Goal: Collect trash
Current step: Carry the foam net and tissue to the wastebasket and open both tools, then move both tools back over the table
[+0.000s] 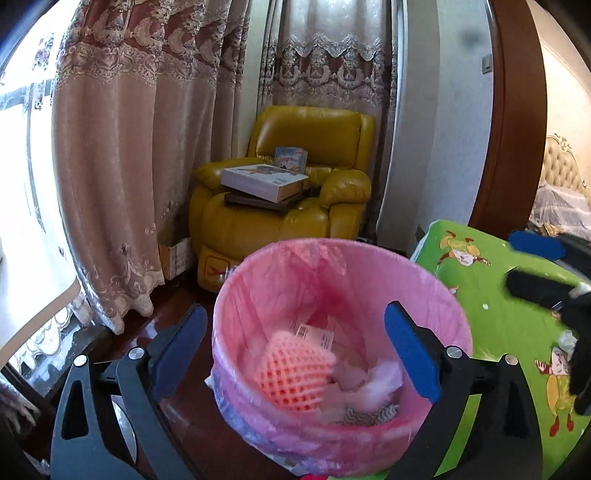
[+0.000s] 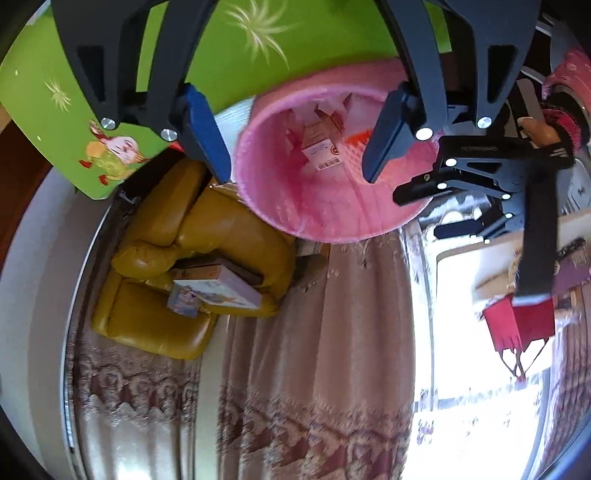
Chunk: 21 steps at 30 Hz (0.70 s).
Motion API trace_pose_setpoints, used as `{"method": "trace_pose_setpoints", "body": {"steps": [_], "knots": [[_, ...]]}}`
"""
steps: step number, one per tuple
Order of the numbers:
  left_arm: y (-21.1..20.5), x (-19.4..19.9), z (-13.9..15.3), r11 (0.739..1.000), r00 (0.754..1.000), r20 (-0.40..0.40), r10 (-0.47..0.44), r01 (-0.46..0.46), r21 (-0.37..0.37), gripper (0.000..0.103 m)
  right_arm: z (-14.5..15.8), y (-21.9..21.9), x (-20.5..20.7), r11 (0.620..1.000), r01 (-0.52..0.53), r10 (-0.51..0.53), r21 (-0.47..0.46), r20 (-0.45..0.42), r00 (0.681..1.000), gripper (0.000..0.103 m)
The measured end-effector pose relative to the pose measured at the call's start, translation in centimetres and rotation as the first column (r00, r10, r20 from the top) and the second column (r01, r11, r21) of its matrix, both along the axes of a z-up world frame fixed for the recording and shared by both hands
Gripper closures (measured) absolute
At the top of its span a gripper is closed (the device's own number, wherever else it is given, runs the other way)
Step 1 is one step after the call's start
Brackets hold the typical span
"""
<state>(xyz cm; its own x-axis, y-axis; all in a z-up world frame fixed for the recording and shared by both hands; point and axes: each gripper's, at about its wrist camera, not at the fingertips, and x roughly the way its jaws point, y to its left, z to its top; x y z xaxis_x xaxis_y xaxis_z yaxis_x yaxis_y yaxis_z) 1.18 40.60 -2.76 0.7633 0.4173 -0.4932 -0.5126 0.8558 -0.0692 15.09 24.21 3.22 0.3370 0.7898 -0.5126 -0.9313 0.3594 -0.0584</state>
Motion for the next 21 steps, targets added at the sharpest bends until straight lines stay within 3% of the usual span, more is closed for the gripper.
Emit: {"method": "trace_pose_setpoints", "body": {"steps": [5,12,15,18,21], "knots": [[-2.2,-1.2,0.0,0.999,1.000,-0.021,0.018,-0.017,0.031,0.010,1.3,-5.4,-0.6,0.999,0.040,-0.040,0.037,-0.001,0.999,0.023],[-10.4,-1.1,1.4,0.985,0.985,0.061,-0.160,0.163,-0.050,0.010,2.7,-16.8,-1.8,0.963,0.228,-0.230,0.146,-0.001,0.973,0.014],[-15.5,1.2,1.5,0.951,0.955,0.090,-0.284,0.292,-0.100,0.010,2.5,-22.6,-0.9,0.919,0.351,-0.350,0.178,-0.037,0.936,0.013],[-20.0,3.8,0.8,0.921,0.925,0.068,-0.373,0.378,-0.095,0.010,1.6,-28.3,0.2,0.853,0.489,-0.487,0.182,-0.058,0.872,0.013],[-23.9,6.1,-0.4,0.894,0.900,0.055,-0.431,0.435,-0.106,0.010,0.2,-35.2,1.3,0.765,0.616,-0.610,0.185,-0.097,0.786,0.013]]}}
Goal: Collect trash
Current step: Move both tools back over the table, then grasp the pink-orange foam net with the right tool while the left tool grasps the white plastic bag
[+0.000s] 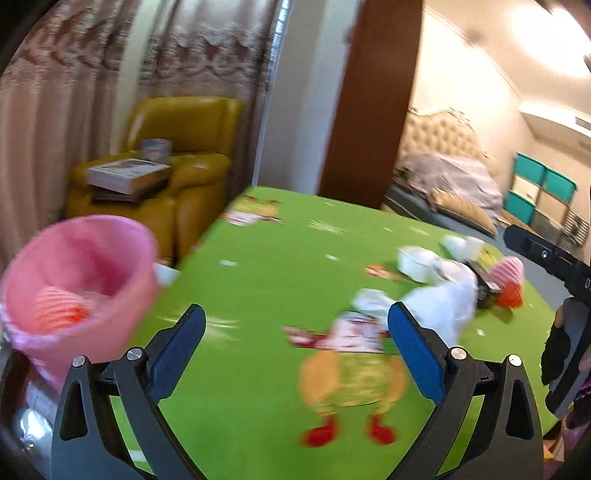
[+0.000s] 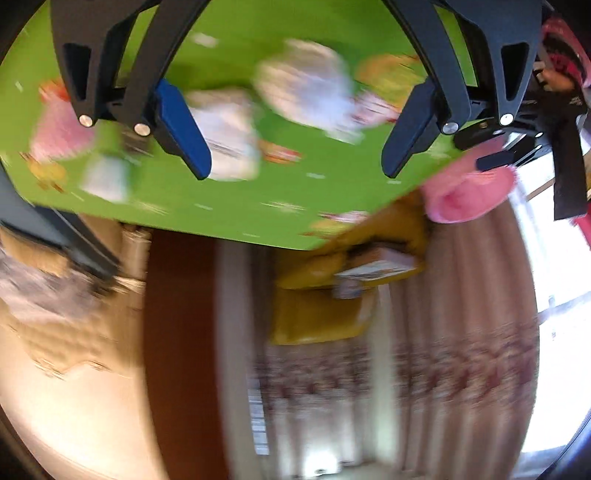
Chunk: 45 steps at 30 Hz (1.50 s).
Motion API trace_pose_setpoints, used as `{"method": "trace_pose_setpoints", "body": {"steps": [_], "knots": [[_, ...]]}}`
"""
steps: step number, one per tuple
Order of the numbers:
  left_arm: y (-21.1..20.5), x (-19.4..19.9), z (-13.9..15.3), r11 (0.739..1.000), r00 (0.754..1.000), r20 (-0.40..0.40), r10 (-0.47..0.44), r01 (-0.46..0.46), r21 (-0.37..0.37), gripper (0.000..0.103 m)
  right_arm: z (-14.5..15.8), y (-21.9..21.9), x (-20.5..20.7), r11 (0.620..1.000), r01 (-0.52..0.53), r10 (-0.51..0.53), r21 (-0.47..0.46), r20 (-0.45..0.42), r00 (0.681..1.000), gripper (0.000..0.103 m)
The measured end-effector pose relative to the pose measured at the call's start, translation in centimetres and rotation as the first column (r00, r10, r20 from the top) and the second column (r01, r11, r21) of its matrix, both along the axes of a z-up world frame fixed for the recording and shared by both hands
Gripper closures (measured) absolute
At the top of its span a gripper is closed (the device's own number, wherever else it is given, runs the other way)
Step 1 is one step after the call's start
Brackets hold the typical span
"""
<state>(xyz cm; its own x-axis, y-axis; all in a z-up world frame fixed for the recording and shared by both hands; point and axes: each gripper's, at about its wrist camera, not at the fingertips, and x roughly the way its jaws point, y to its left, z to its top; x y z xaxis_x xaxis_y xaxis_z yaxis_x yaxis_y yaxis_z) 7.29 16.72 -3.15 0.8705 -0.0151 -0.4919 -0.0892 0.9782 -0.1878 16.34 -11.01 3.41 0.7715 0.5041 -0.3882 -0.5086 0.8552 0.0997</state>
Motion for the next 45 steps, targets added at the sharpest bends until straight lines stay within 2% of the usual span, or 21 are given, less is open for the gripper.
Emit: {"method": "trace_pose_setpoints", "body": {"steps": [3,5,6,9,13,17,20,25,28,29,31,33,37,42,45], "knots": [[-2.0,1.5,-1.4,0.999,0.999,-0.021,-0.027,0.026,-0.023,0.010,-1.3,-5.8,0.9,0.990,0.141,-0.140,0.025,-0.031,0.990,0.013],[-3.0,2.2,-2.7,1.000,0.997,-0.068,-0.027,0.026,-0.011,0.010,-2.2,-9.5,1.3,0.973,0.227,-0.224,0.044,-0.048,0.973,0.013],[-3.1,2.6,-3.0,0.999,0.994,-0.100,-0.035,0.034,-0.007,0.010,-2.6,-11.4,1.5,0.960,0.276,-0.273,0.052,-0.059,0.960,0.013],[-2.3,2.8,-3.4,0.998,0.994,-0.105,-0.042,0.038,-0.043,0.010,-3.7,-14.8,2.4,0.934,0.351,-0.346,0.059,-0.081,0.935,0.013],[-1.4,3.1,-4.3,0.996,0.989,-0.147,-0.035,0.021,-0.091,0.010,-5.4,-16.8,3.6,0.899,0.436,-0.429,0.035,-0.115,0.896,0.013],[-1.6,3.7,-4.8,0.996,0.980,-0.198,-0.037,0.020,-0.086,0.010,-7.2,-17.1,5.7,0.878,0.478,-0.470,0.007,-0.171,0.866,0.013],[-1.8,3.4,-4.6,0.997,0.983,-0.183,-0.032,0.020,-0.070,0.010,-8.0,-16.7,7.7,0.869,0.495,-0.486,-0.022,-0.228,0.844,0.013],[-2.3,3.0,-4.2,0.999,0.987,-0.157,-0.021,0.016,-0.035,0.010,-8.1,-15.9,10.6,0.866,0.499,-0.487,-0.015,-0.251,0.837,0.013],[-2.5,3.0,-4.2,1.000,0.988,-0.155,-0.019,0.016,-0.023,0.010,-8.5,-15.0,12.1,0.860,0.506,-0.504,-0.064,-0.247,0.827,0.013],[-2.6,2.9,-4.2,1.000,0.988,-0.152,-0.018,0.015,-0.018,0.010,-8.8,-14.9,12.3,0.857,0.509,-0.511,-0.082,-0.261,0.819,0.017],[-2.6,2.9,-4.2,1.000,0.989,-0.148,-0.017,0.015,-0.013,0.010,-8.8,-15.0,12.1,0.862,0.500,-0.503,-0.082,-0.263,0.824,0.052],[-2.7,2.8,-4.1,1.000,0.989,-0.146,-0.016,0.014,-0.010,0.010,-8.8,-15.1,11.3,0.862,0.496,-0.504,-0.099,-0.251,0.826,0.064],[-2.8,2.9,-4.1,1.000,0.988,-0.153,-0.018,0.017,-0.005,0.010,-8.3,-15.4,8.1,0.892,0.446,-0.451,-0.075,-0.222,0.864,0.071],[-2.8,3.0,-4.0,1.000,0.987,-0.159,-0.013,0.014,0.006,0.010,-7.9,-15.4,4.5,0.910,0.412,-0.412,-0.044,-0.196,0.890,0.072],[-3.0,3.1,-4.0,1.000,0.986,-0.167,-0.015,0.018,0.015,0.010,-7.5,-15.3,2.9,0.909,0.415,-0.416,-0.040,-0.169,0.894,0.072]]}}
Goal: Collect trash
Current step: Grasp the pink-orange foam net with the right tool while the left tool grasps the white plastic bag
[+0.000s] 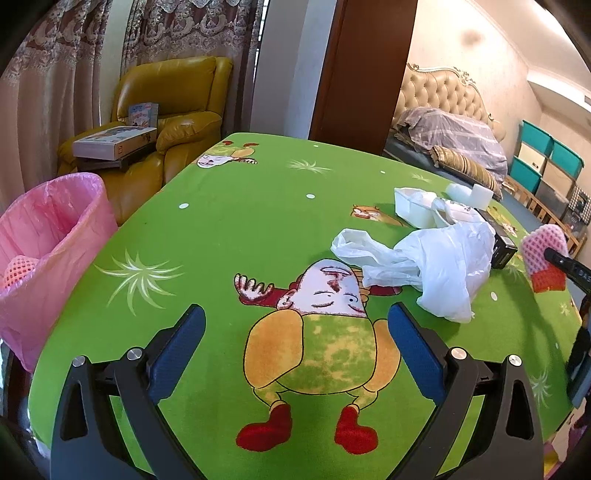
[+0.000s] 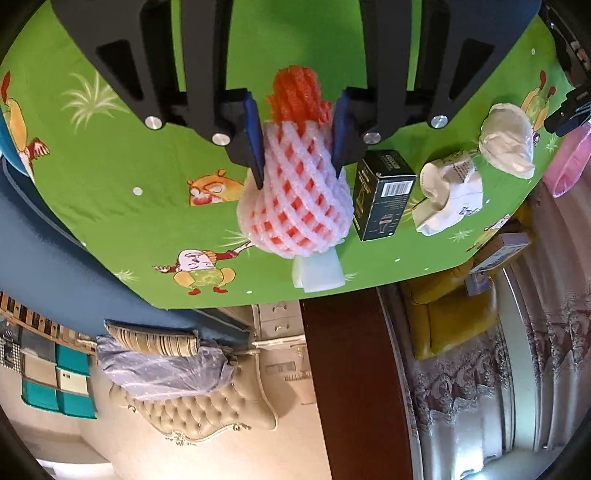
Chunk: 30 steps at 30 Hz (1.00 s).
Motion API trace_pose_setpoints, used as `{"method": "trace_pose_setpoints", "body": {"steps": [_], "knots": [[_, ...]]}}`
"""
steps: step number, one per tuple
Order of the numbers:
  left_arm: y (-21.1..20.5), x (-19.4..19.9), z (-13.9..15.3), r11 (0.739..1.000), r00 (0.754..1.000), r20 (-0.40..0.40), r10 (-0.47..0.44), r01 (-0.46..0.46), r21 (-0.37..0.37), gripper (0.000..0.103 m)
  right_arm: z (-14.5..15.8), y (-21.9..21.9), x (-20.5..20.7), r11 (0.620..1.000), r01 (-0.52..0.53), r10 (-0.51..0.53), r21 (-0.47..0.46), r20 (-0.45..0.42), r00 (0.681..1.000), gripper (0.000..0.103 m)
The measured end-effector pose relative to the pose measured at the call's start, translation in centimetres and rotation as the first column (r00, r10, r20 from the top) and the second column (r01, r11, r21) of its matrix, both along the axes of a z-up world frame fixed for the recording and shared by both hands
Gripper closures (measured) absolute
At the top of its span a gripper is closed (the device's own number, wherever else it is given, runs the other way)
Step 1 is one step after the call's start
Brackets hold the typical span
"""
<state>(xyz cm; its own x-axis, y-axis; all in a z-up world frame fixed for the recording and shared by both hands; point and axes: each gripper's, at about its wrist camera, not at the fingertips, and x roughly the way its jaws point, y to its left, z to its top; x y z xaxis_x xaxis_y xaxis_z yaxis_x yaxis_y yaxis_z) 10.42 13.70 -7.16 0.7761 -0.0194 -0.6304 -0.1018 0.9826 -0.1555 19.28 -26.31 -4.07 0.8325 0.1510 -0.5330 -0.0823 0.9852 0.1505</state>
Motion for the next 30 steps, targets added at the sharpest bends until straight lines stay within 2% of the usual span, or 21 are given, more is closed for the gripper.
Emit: {"method": "trace_pose_setpoints", "body": {"steps": [6,9,15,19,23,24,26,28,30], "knots": [[-1.5,0.4,0.5,0.998,0.998,-0.029,-0.055,0.056,0.020,0.010,0.5,-0.3,-0.8,1.000,0.019,-0.019,0.013,0.025,1.000,0.072],[-3.4,0.7,1.0,0.991,0.992,-0.036,-0.124,0.122,-0.056,0.010,0.7,0.0,-1.2,1.000,0.018,-0.018,-0.003,0.039,0.999,0.072],[-8.8,3.1,1.4,0.978,0.976,-0.053,-0.210,0.210,-0.007,0.009,0.7,0.2,-1.3,1.000,0.011,-0.011,-0.004,0.035,0.999,0.072],[-10.5,5.1,1.0,0.981,0.979,-0.070,-0.194,0.195,0.006,0.009,0.6,0.2,-1.2,1.000,0.006,-0.006,-0.002,0.029,1.000,0.072],[-10.9,7.3,0.2,0.989,0.981,-0.131,-0.141,0.145,0.017,0.010,0.8,0.5,-1.3,1.000,-0.002,0.003,-0.011,0.032,1.000,0.072],[-10.8,7.6,0.0,0.989,0.978,-0.148,-0.144,0.146,0.005,0.012,0.8,0.5,-1.3,1.000,-0.004,0.005,-0.012,0.031,0.999,0.072],[-10.8,7.4,0.0,0.987,0.978,-0.143,-0.153,0.157,0.019,0.033,0.7,0.4,-1.4,1.000,-0.007,0.007,-0.009,0.029,1.000,0.072],[-10.9,6.8,0.1,0.984,0.976,-0.133,-0.170,0.175,0.033,0.048,0.7,0.3,-1.3,1.000,-0.010,0.010,-0.002,0.020,1.000,0.072],[-10.7,5.9,0.3,0.983,0.979,-0.109,-0.172,0.178,0.050,0.054,0.7,0.2,-1.3,1.000,-0.012,0.011,0.002,0.017,1.000,0.072]]}}
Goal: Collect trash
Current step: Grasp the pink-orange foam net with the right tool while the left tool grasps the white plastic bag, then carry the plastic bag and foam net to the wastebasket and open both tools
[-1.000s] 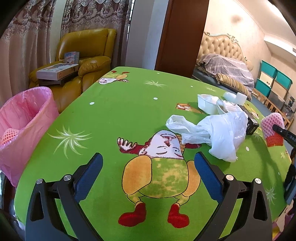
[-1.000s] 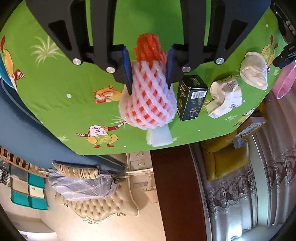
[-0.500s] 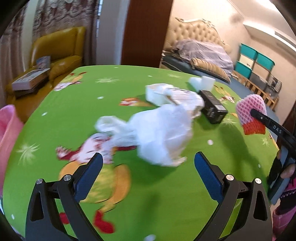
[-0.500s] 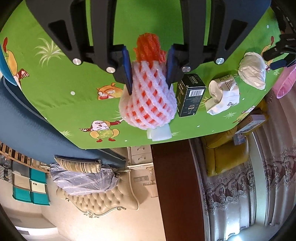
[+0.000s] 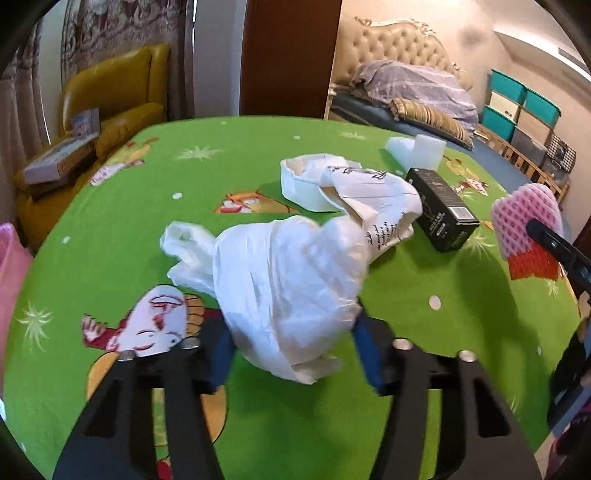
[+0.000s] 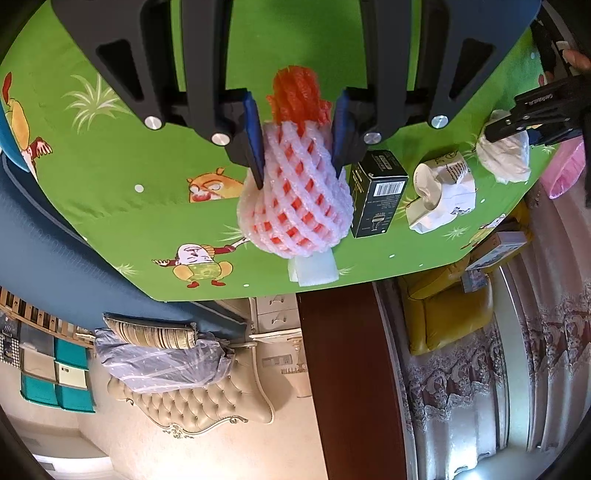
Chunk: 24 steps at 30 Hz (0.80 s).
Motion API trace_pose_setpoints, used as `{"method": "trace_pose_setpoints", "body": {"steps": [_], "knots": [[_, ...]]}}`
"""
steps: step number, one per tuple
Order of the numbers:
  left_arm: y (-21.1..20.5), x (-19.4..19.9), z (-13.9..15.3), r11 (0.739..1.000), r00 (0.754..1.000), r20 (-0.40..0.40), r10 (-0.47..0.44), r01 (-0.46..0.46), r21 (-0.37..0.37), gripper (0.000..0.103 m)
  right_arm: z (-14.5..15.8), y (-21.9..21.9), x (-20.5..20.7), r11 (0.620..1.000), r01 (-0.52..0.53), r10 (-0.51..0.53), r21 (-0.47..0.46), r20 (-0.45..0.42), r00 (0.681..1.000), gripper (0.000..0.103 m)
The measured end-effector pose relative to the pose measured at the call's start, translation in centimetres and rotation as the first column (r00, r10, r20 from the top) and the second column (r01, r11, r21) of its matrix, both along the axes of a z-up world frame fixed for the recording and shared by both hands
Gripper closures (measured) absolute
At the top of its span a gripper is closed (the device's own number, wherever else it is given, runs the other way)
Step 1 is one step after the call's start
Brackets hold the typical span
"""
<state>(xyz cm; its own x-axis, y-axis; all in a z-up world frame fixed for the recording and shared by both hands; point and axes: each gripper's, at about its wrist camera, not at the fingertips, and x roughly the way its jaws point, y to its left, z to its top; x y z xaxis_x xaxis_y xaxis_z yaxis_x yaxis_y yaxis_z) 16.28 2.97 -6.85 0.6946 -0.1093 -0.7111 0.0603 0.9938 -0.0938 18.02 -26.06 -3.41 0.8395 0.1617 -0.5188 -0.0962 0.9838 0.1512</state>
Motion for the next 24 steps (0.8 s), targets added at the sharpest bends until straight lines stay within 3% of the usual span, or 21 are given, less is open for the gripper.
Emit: {"method": "trace_pose_setpoints", "body": {"steps": [9,14,24], "knots": [[3.1,-4.9,0.8,0.999,0.994,0.103,0.047,-0.048,0.010,0.057,0.3,1.1,-0.3,0.998,-0.043,0.044,-0.034,0.004,0.999,0.072],[4.8,-7.4,2.2,0.995,0.976,0.203,0.076,-0.087,0.045,0.057,0.3,3.4,-1.9,0.987,-0.153,0.152,-0.055,-0.008,0.988,0.072],[7.9,-9.8,2.0,0.988,0.964,0.223,0.142,-0.153,0.033,0.057,0.9,10.5,-6.2,0.907,-0.400,0.402,-0.129,-0.013,0.916,0.072]]}}
